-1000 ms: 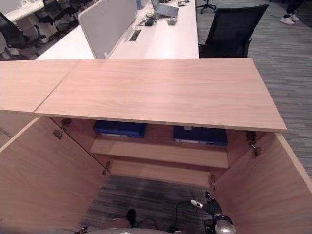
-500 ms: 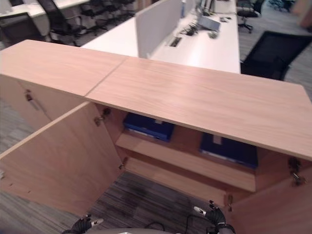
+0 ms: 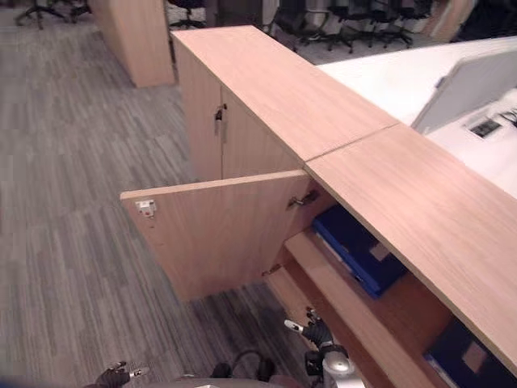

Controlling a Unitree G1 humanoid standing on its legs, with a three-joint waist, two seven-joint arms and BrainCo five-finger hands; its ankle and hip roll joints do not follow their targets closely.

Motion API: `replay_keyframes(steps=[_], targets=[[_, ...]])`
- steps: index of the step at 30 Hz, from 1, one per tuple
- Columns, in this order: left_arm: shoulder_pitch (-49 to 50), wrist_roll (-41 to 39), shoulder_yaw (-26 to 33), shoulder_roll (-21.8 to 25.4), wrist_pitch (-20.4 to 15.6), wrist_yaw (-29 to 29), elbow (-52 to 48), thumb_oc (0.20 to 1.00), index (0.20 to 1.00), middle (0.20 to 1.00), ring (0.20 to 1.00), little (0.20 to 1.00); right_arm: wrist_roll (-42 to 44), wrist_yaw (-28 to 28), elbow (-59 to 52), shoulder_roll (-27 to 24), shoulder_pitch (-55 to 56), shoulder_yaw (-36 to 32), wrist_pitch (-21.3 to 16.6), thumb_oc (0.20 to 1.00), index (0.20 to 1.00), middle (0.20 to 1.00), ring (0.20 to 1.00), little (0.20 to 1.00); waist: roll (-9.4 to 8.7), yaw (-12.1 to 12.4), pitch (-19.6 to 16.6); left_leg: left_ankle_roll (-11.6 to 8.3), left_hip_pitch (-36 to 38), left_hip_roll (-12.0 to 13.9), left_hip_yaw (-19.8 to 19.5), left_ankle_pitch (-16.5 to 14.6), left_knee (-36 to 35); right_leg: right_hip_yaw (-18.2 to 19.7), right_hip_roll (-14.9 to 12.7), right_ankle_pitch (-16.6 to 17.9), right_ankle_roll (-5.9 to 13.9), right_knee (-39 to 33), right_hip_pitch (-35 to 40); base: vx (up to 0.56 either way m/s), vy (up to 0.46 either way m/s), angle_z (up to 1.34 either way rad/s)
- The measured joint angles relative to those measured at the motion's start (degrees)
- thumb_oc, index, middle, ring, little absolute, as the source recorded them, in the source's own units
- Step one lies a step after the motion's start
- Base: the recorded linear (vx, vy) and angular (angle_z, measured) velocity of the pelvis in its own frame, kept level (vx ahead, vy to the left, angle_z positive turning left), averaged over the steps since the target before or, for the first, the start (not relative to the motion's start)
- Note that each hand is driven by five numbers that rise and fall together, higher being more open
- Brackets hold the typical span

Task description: Put the empty folder in the office cabinet

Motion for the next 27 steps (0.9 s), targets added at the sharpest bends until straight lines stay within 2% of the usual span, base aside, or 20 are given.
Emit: replay_keyframes(steps=[1, 3, 7, 9, 15, 22, 27], targets=[[0.66, -0.59, -0.08, -0.2, 0.09, -0.04, -0.03, 1.0, 1.0, 1.0, 1.0, 1.0, -0.01, 0.15, -0.47, -0.14, 0.43, -0.69, -0.2, 1.0, 1.0, 1.0, 1.0, 1.0, -0.02, -0.52, -0.57, -0.78, 0.43, 0.67, -1.4, -0.19, 0.52, -1.75, 0.91, 1.07, 0.21, -4.36, 3.02, 0.04, -0.056, 0.22], [1.6, -1.78, -0.1, -0.6, 0.06, 0.02, -1.04, 1.0, 1.0, 1.0, 1.0, 1.0, -0.05, 0.12, -0.46, -0.95, 0.68, -1.19, -0.12, 1.0, 1.0, 1.0, 1.0, 1.0, 0.14, -0.58, -0.91, -2.45, 1.23, 0.42, -1.78, 0.89, 0.8, -4.37, 1.13, 3.24, -1.24, -10.46, 7.94, 0.0, -0.055, 0.62], [0.66, -3.39, -0.56, -2.71, -0.71, 0.13, -6.15, 1.0, 1.0, 1.0, 1.0, 1.0, -0.14, 0.15, -0.48, -2.66, 0.84, -1.25, -0.16, 1.0, 1.0, 1.0, 1.0, 1.0, 2.48, -0.41, -1.07, -2.46, 2.25, 0.41, -2.98, 0.89, 0.91, -6.54, 1.22, 2.66, -2.25, -10.27, 9.27, -0.01, -0.019, 0.35], [-0.58, -4.01, -0.55, -2.66, -0.79, 0.29, -6.12, 1.0, 1.0, 1.0, 1.0, 1.0, -0.15, 0.12, -0.46, -2.68, 0.72, -1.34, -0.17, 1.0, 1.0, 1.0, 1.0, 1.0, 3.17, -0.58, -1.24, -2.46, 2.25, 0.45, -3.07, 0.88, 0.91, -6.72, 1.23, 2.58, -2.28, -10.29, 9.32, 0.0, -0.005, 0.02], [-1.42, -6.24, -0.58, -2.51, -1.85, 1.05, -9.49, 1.0, 1.0, 1.0, 1.0, 1.0, -0.16, -0.18, -0.37, -2.64, 2.6, -1.74, -0.21, 1.0, 1.0, 1.0, 1.0, 1.0, 3.26, -1.03, -1.0, -3.32, 2.04, 0.68, -2.5, -0.27, 0.55, -7.12, 1.18, 2.52, -1.79, -10.55, 9.13, 0.01, 0.003, 0.03], [-0.99, -8.38, -0.49, -1.26, -2.27, 1.6, -14.69, 1.0, 1.0, 1.0, 1.0, 1.0, -0.2, -0.26, -0.48, -2.64, 4.84, -1.7, -0.21, 1.0, 1.0, 1.0, 1.0, 1.0, 2.79, -1.47, -1.3, -3.03, 0.67, 0.68, 0.15, -0.53, 0.52, -4.95, 0.97, 3.24, -0.67, -10.41, 7.27, 0.02, 0.02, -0.16], [-3.94, -9.43, -0.49, 2.13, -2.67, 2.5, -19.7, 1.0, 1.0, 1.0, 1.0, 1.0, -0.42, 0.2, -0.72, -3.11, 4.58, -1.65, -0.18, 1.0, 1.0, 1.0, 1.0, 1.0, 4.01, -3.12, -1.75, -2.02, 1.08, 0.91, 1.9, 0.22, 0.57, -3.88, 1.12, 3.42, -0.5, -10.59, 7.01, 0.02, 0.029, -0.15]])
